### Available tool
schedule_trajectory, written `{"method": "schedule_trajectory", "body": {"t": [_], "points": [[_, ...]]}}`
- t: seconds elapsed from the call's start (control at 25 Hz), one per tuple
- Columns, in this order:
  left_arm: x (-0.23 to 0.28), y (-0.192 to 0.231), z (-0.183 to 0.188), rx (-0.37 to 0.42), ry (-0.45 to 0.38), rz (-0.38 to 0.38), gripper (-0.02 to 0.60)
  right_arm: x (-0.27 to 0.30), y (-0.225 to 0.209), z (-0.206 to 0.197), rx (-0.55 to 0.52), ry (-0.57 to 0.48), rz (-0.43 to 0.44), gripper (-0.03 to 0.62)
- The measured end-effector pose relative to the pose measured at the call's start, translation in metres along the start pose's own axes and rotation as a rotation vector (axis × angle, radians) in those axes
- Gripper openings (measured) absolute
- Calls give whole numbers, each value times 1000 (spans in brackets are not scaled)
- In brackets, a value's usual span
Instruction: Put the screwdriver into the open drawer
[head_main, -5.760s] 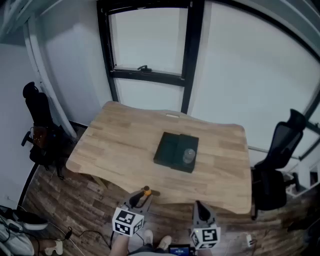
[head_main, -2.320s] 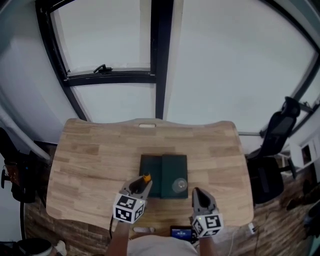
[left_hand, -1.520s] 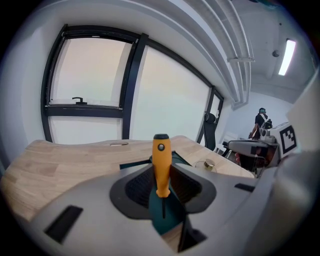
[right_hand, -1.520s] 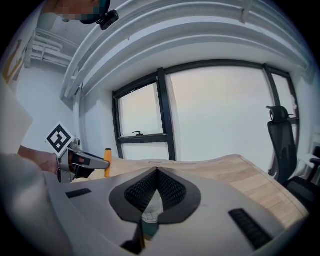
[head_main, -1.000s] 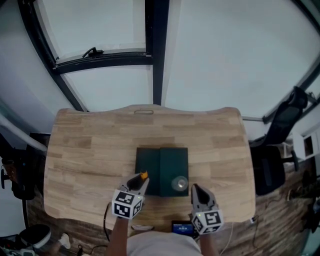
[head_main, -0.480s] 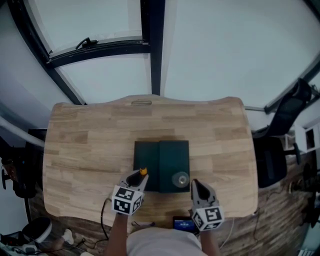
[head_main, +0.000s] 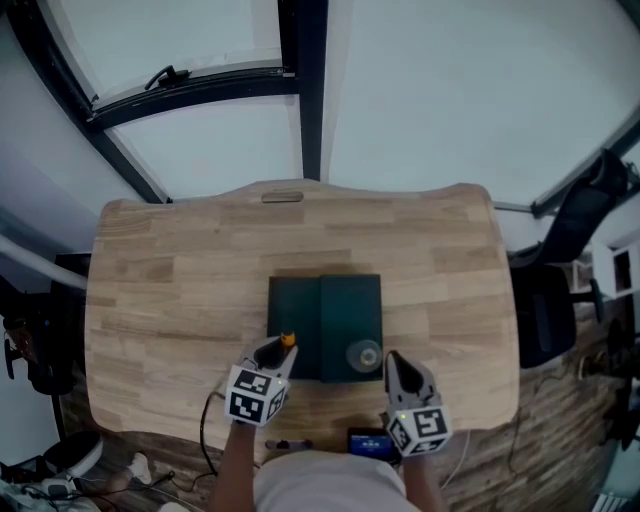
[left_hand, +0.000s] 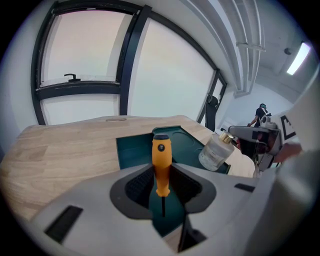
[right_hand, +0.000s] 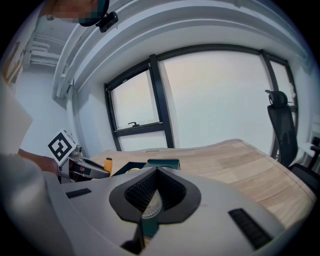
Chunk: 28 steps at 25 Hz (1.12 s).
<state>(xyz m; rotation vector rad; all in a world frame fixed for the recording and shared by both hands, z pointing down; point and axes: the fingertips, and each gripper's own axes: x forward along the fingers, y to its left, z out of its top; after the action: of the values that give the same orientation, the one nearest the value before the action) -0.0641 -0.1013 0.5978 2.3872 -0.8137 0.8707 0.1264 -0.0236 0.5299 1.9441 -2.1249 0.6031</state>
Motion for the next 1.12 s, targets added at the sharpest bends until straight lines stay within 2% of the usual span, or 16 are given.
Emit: {"method": "schedule_trajectory", "body": {"t": [0.8, 1.12], "points": [[11, 6, -16, 15, 104, 6, 104, 7, -8, -9, 2, 26, -4, -3], [20, 5, -17, 32, 157, -15, 104, 9, -12, -12, 11, 33, -12, -3]]}}
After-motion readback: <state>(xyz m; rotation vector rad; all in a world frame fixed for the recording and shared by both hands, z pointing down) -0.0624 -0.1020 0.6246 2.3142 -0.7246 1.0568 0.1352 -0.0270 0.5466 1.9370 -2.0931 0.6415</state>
